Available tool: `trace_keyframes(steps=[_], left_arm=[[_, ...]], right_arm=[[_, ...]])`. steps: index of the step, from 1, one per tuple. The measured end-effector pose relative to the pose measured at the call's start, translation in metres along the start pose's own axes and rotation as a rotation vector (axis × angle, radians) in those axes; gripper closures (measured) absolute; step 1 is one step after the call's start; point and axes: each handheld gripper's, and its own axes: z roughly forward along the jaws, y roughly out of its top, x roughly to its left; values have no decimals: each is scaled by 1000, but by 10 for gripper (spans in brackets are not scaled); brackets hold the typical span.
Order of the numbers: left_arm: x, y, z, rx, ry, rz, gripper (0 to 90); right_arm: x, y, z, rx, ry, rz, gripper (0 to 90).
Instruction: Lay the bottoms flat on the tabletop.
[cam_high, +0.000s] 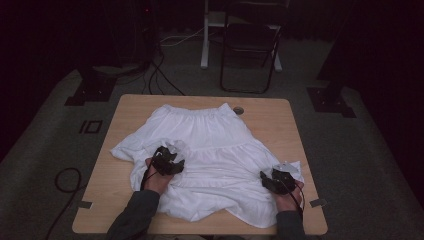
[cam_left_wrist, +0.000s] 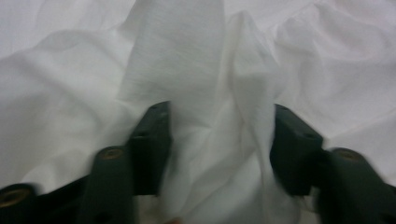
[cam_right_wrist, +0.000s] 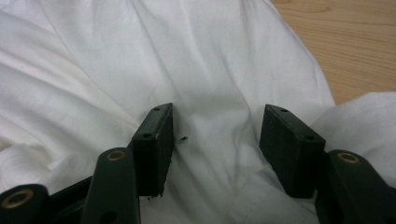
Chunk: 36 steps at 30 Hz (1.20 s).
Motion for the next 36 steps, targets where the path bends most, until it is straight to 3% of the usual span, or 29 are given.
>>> trace_keyframes(steps=[2, 3, 9, 12, 15, 17, 22, 26, 28, 30, 32, 36], left_arm=[[3, -5, -6, 7, 52, 14, 673], [6, -8, -8, 10, 59, 16, 694], [34, -39, -33, 4, 96, -29, 776], [47, -56, -48, 37, 163, -41, 811], [61, -78, -63, 36, 139, -94, 837], [62, -88, -72, 46, 162, -85, 842], [60, -106, -88, 50, 160, -97, 844], [57, -115, -96, 81, 215, -74, 868], [60, -121, -100, 77, 213, -96, 864], [64, -122, -105, 46, 187, -146, 823], [67, -121, -111, -13, 150, -176, 680], [68, -115, -125, -99, 105, -170, 550]], right_arm=[[0, 0, 0, 0, 0, 1, 442], [0, 0, 0, 0, 0, 0, 443], [-1, 0, 0, 2, 10, 1, 434], [-1, 0, 0, 1, 11, 0, 434], [-1, 0, 0, 1, 11, 1, 434], [-1, 0, 0, 1, 11, 1, 433], [-1, 0, 0, 1, 11, 1, 433], [-1, 0, 0, 1, 11, 1, 434], [-1, 0, 0, 1, 11, 1, 433], [-1, 0, 0, 1, 11, 1, 433], [-1, 0, 0, 1, 11, 1, 433], [-1, 0, 0, 1, 11, 0, 433]])
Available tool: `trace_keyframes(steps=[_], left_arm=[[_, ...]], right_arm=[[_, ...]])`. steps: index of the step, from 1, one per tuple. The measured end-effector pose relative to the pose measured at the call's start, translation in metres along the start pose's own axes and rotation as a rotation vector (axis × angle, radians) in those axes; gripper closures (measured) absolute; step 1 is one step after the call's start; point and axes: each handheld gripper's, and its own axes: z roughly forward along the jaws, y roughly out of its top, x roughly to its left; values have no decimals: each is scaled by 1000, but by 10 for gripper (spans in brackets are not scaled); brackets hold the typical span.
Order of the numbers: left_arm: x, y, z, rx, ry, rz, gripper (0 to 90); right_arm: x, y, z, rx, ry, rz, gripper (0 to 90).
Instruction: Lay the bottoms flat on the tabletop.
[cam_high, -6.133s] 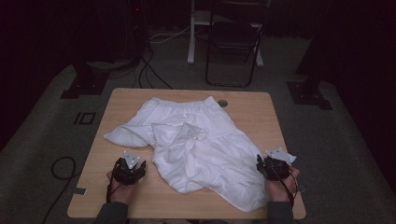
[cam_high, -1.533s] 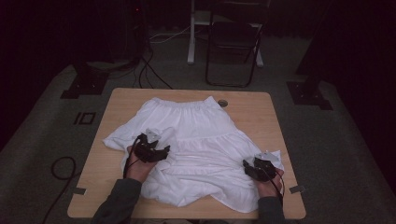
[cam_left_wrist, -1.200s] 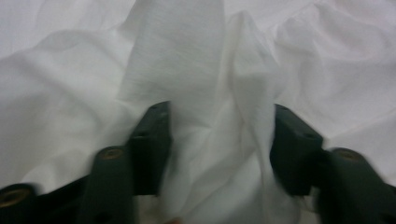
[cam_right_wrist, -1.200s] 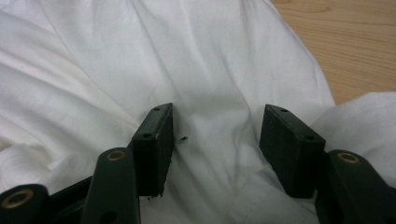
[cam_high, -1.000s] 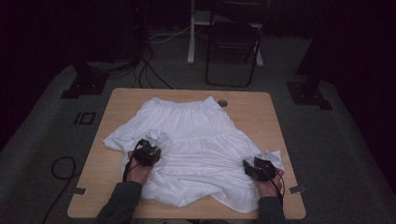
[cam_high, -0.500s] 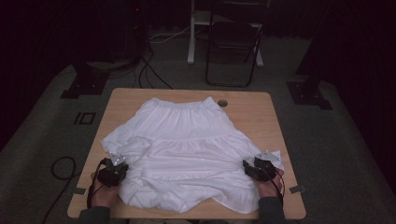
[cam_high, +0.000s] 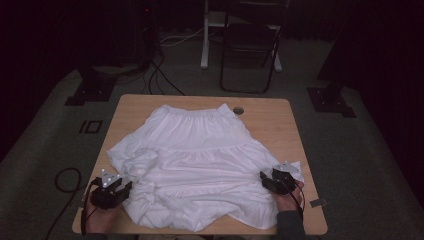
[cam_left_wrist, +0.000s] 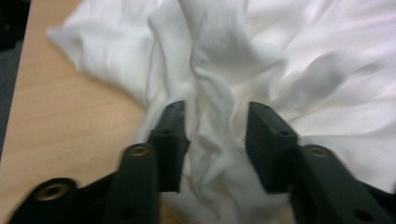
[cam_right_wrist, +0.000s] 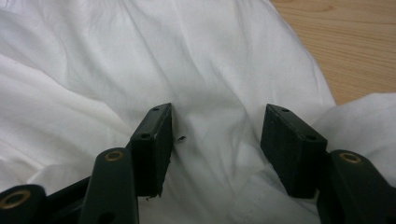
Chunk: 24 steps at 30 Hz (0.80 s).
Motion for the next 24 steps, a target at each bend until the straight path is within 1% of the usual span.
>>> trace_keyframes(steps=[2, 4, 6, 8, 11, 12, 13, 14, 15, 16, 18, 21, 22, 24], left_arm=[[1, 5, -6, -35, -22, -7, 517], [1, 11, -11, -63, -29, -6, 508], [-1, 19, -14, -88, -48, -3, 505], [-5, 28, -14, -99, -59, 16, 508], [-14, 44, -7, -104, -71, 56, 516], [-18, 49, -3, -106, -76, 66, 516], [-21, 55, 2, -102, -77, 84, 516], [-25, 60, 9, -92, -71, 97, 514], [-29, 64, 17, -77, -63, 108, 499], [-32, 68, 26, -64, -60, 127, 482], [-38, 74, 43, -43, -41, 155, 446], [-44, 77, 68, 2, -16, 173, 379], [-45, 76, 75, 22, -9, 180, 363], [-44, 70, 87, 66, 22, 187, 339]], right_arm=[[0, 0, 0, 0, 0, 0, 433], [0, 0, 0, 0, 0, 0, 433], [0, 0, 0, 0, 0, 0, 433], [0, 0, 0, 0, 0, 0, 433], [0, 0, 0, 0, 0, -1, 433], [0, 0, 0, 0, 0, -1, 433], [0, 0, 0, 0, 0, -1, 433], [0, 0, 0, 0, 0, -1, 433], [0, 0, 0, 0, 0, -1, 433], [0, 0, 0, -1, 0, -1, 433], [0, 0, 0, 0, 0, -1, 433], [0, 0, 0, 0, 0, 0, 432], [0, 0, 0, 0, 0, 0, 432], [0, 0, 0, 0, 0, 1, 433]])
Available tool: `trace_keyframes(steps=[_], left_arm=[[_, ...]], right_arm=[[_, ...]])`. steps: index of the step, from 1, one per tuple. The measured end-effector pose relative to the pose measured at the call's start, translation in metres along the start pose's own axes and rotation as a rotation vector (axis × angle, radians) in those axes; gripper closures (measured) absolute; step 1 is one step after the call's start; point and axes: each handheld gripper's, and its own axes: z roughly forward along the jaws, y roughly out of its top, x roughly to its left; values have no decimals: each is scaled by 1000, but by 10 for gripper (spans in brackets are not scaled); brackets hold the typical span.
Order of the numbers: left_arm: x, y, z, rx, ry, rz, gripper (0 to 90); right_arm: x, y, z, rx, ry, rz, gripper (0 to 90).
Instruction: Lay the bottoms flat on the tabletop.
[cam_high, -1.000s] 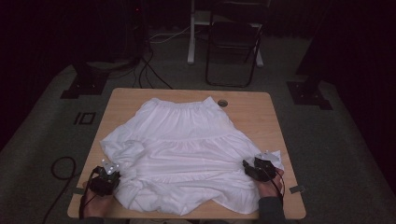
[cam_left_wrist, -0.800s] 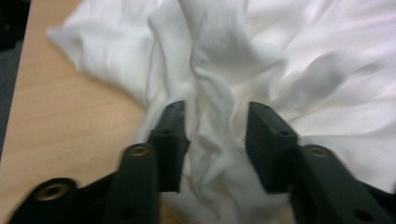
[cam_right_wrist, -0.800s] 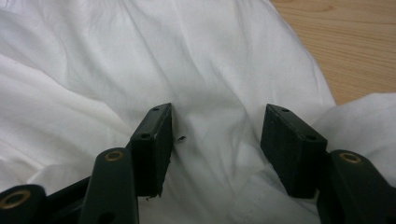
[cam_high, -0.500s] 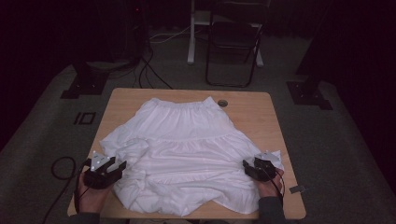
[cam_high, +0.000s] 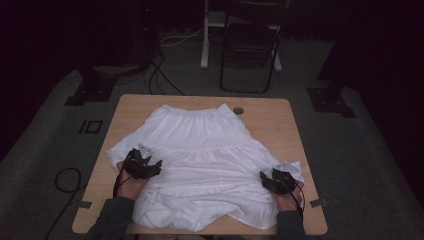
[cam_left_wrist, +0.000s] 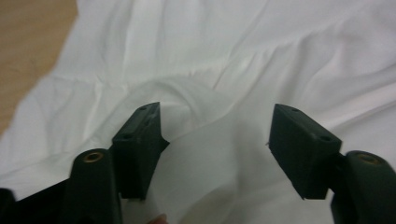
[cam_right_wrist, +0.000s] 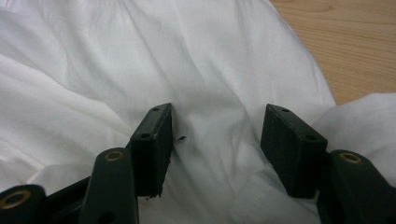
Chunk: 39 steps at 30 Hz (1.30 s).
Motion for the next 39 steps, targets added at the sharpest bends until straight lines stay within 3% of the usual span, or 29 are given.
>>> trace_keyframes(steps=[3, 5, 6, 9, 18, 19, 20, 21, 25, 29, 31, 39], left_arm=[[9, -15, 9, 55, 24, -18, 381], [19, -27, 5, 31, 9, -63, 499], [23, -31, 2, 30, 6, -65, 574], [29, -44, -9, 38, 7, -65, 658], [34, -63, -29, 19, 11, -121, 640], [33, -65, -31, 37, 74, -109, 663], [35, -68, -33, 46, 95, -106, 667], [40, -72, -36, 47, 90, -131, 676], [47, -89, -48, 90, 154, -107, 770], [62, -107, -61, 85, 186, -166, 772], [70, -115, -66, 78, 178, -209, 766], [82, -131, -78, 74, 203, -256, 729]], right_arm=[[0, 0, 0, 0, 0, 0, 432], [0, 0, 0, 0, 0, -1, 433], [0, 0, 0, 0, 0, -1, 433], [0, 0, 0, 0, 8, -8, 432], [1, 0, 0, -1, 16, -16, 431], [1, 0, 0, -1, 16, -16, 431], [1, 0, 0, -1, 16, -16, 431], [1, 0, 0, -1, 17, -16, 431], [1, 0, 0, -1, 16, -17, 431], [0, 0, 0, 1, 13, -17, 432], [-2, 0, -1, 8, 11, -15, 439], [-20, -2, -9, 40, -47, 40, 452]])
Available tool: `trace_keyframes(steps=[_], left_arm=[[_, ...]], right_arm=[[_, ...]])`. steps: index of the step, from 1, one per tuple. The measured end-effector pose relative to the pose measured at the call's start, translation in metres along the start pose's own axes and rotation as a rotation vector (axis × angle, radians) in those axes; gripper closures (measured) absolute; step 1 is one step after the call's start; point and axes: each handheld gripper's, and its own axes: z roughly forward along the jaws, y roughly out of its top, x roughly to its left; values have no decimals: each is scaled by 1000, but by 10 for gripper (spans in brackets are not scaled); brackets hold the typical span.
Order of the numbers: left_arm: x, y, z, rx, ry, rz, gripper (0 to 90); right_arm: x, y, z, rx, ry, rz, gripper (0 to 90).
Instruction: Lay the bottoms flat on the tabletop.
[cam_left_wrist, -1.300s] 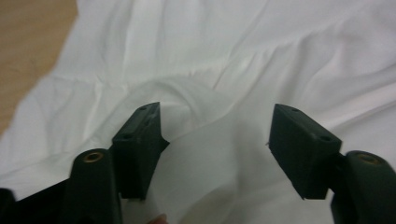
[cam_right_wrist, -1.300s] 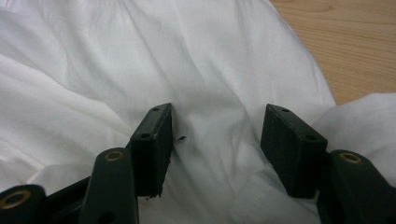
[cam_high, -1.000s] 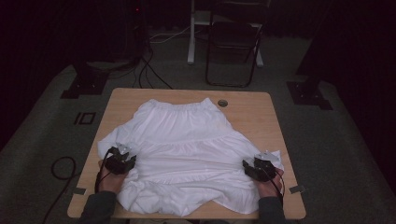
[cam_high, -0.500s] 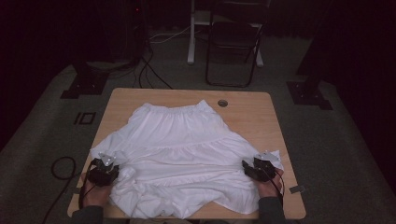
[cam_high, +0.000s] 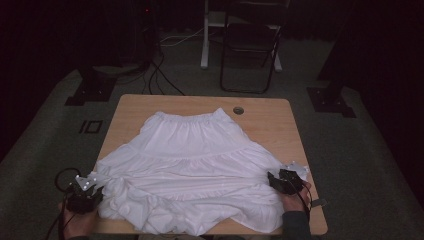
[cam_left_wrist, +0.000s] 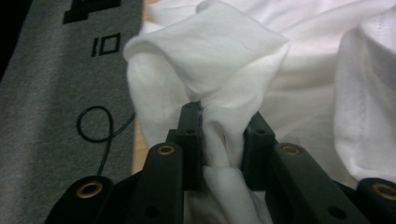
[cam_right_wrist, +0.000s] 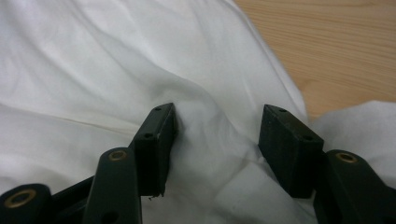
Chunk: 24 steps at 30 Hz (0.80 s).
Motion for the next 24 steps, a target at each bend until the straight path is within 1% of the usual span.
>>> trace_keyframes(steps=[2, 4, 8, 10, 12, 13, 16, 19, 21, 23, 24], left_arm=[[2, -1, 0, 6, 21, 1, 711], [5, -3, 0, 7, 20, -11, 696], [8, -5, -1, 7, 33, -21, 681], [11, -6, -2, 8, 40, -31, 668], [14, -7, -3, 8, 61, -40, 660], [17, -7, -5, 7, 65, -53, 656], [23, -5, -11, -16, 68, -93, 607], [25, 3, -20, -63, 53, -110, 577], [23, 12, -25, -97, 42, -116, 543], [19, 21, -30, -125, 24, -109, 527], [16, 26, -31, -139, 12, -105, 521]], right_arm=[[-5, -1, -2, 5, -12, 13, 462], [-9, -2, -4, 12, -45, 22, 463], [-22, -6, -9, 19, -76, 61, 463], [-26, -8, -11, 22, -98, 72, 463], [-31, -9, -12, 23, -117, 86, 464], [-33, -10, -13, 24, -122, 95, 464], [-36, -11, -14, 22, -129, 111, 464], [-35, -11, -14, 20, -121, 103, 461], [-35, -11, -14, 20, -114, 96, 452], [-33, -9, -15, 17, -104, 91, 453], [-32, -8, -17, 7, -105, 86, 453]])
